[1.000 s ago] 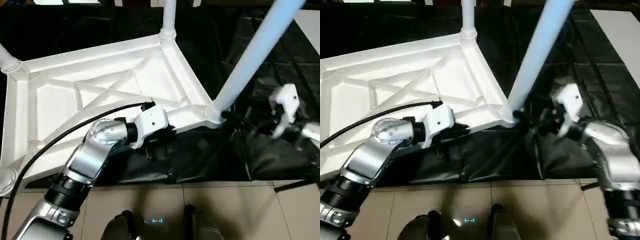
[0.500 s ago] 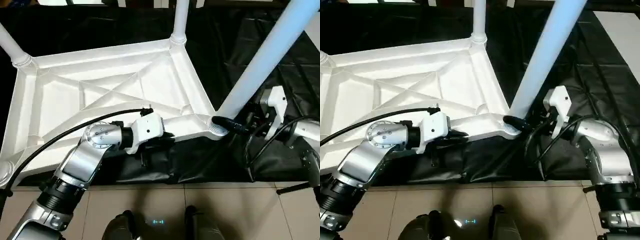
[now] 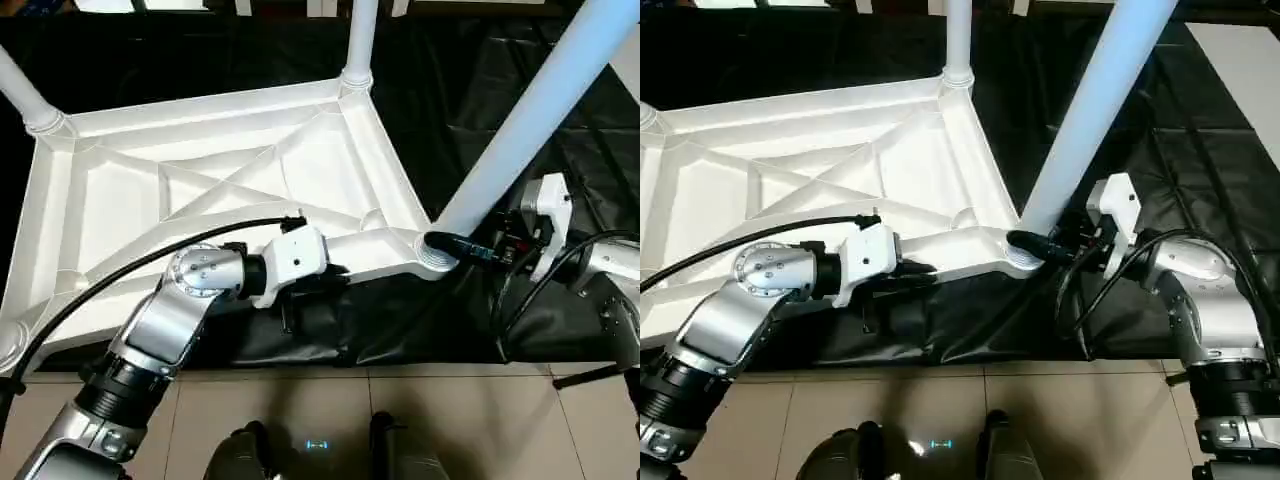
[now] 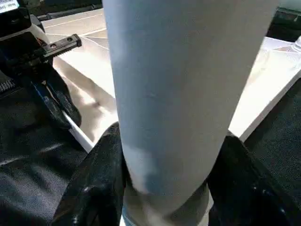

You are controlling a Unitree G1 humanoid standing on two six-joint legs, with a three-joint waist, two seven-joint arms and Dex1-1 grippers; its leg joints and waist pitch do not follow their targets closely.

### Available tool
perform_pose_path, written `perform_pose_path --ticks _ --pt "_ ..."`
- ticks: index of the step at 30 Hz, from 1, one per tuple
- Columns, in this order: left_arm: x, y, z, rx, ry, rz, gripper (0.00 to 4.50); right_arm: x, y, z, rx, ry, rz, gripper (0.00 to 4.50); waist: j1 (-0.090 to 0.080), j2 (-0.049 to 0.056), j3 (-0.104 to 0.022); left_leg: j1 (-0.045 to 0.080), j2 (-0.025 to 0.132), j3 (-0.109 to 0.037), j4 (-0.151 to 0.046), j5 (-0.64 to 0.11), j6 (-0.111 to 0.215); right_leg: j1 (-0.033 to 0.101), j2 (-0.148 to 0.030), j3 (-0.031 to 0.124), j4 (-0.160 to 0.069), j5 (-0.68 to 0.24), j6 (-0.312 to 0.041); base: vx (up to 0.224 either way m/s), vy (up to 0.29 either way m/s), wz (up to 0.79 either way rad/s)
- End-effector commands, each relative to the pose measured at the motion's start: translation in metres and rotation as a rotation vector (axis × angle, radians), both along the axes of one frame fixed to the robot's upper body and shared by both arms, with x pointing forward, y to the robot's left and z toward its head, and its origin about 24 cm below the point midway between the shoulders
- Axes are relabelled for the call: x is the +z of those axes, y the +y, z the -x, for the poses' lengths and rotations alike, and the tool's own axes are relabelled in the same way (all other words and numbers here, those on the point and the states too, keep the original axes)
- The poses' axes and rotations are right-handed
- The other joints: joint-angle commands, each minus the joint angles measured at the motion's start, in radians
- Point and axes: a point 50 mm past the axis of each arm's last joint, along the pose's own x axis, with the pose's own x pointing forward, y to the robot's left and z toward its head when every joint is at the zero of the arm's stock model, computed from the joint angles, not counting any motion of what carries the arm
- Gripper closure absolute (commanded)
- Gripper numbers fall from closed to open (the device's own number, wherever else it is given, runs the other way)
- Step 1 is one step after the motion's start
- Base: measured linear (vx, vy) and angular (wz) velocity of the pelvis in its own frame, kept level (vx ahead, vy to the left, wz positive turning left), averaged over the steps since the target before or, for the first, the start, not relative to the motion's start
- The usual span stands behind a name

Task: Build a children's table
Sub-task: Rotate leg to tighten

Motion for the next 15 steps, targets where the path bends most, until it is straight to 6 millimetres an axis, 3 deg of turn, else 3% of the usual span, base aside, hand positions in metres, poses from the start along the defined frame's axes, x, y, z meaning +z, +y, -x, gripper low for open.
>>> perform_pose_path --ticks 1,8,10,11,13,15 --pt "-0.021 -0.011 0.013 -0.082 0.092 0.01 4.5 -0.003 -0.004 0.0 -0.012 0.006 0.016 2.55 -0.004 -0.022 -0.093 0.023 0.021 -0.004 -0.04 0.019 0.227 0.07 -0.001 0.004 -0.024 0.022 -0.314 0.0 0.0 0.0" --pt "-0.021 -0.011 0.014 -0.071 0.096 0.013 4.5 -0.013 -0.002 -0.001 -0.074 0.023 0.025 2.59 -0.005 -0.023 -0.089 0.021 0.021 -0.006 -0.041 -0.02 0.207 0.068 -0.002 0.004 -0.031 -0.052 -0.297 0.0 0.0 0.0" --pt "-0.022 -0.011 0.014 -0.056 0.101 0.02 4.5 -0.018 -0.003 -0.004 -0.135 0.03 0.03 2.59 -0.007 -0.023 -0.088 0.021 0.021 -0.007 -0.043 -0.043 0.19 0.066 -0.002 0.005 -0.034 -0.09 -0.288 0.0 0.0 0.0" --pt "-0.021 -0.013 0.011 -0.01 0.107 0.03 4.5 -0.026 -0.004 -0.011 -0.245 0.048 0.023 2.59 -0.008 -0.023 -0.087 0.02 0.02 -0.007 -0.044 -0.05 0.185 0.066 -0.003 0.005 -0.035 -0.102 -0.284 0.0 0.0 0.0" --pt "-0.02 -0.019 0.005 0.084 0.128 0.056 4.5 -0.042 -0.004 -0.024 -0.476 0.093 -0.012 2.59 -0.02 -0.017 -0.08 0.016 0.018 -0.009 -0.05 -0.087 0.134 0.06 -0.003 0.003 -0.045 -0.185 -0.27 0.0 0.0 0.0" --pt "-0.02 -0.03 -0.002 0.19 0.141 0.062 4.5 -0.059 -0.001 -0.036 -0.685 0.159 -0.034 2.59 -0.036 -0.021 -0.08 0.014 0.016 -0.013 -0.055 -0.148 0.084 0.062 -0.005 0.002 -0.054 -0.282 -0.241 0.0 0.0 0.0"
